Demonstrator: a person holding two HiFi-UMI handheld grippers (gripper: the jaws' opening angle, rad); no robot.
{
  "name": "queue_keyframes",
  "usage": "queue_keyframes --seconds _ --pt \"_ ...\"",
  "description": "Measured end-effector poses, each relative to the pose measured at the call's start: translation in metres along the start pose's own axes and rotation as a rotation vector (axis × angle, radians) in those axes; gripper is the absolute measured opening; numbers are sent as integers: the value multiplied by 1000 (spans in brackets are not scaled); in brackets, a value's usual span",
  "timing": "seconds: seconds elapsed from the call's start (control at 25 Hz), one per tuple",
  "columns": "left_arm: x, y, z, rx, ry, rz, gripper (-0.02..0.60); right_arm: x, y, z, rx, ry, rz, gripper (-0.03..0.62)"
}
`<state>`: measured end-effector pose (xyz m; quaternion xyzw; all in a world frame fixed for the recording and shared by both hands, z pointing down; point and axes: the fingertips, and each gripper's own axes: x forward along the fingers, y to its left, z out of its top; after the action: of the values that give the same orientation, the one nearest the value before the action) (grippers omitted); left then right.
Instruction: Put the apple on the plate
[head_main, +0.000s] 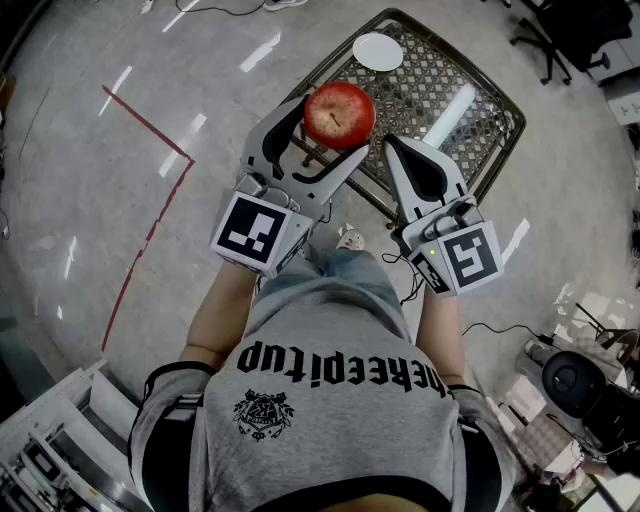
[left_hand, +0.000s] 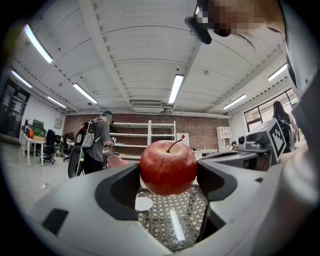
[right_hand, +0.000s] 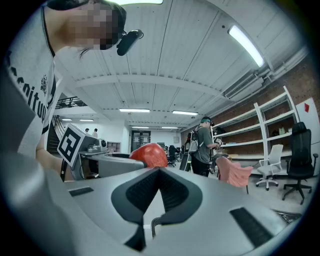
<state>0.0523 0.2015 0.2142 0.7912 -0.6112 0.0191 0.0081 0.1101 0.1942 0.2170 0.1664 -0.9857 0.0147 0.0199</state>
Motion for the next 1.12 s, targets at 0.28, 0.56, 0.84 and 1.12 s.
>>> queue_keyframes --seconds 0.28,0.56,0.84,1.12 --pt "-20 2 3 3 -17 -24 394 1 24 3 -14 -1 -17 -3" --pt "-47 11 0 -10 4 -62 394 7 52 2 -24 6 -55 -3" --pt "-63 14 -3 8 -36 -102 394 5 71 1 -13 9 -109 -2" --pt "-67 14 -7 -3 -37 -133 394 3 75 -3 -34 26 -153 0"
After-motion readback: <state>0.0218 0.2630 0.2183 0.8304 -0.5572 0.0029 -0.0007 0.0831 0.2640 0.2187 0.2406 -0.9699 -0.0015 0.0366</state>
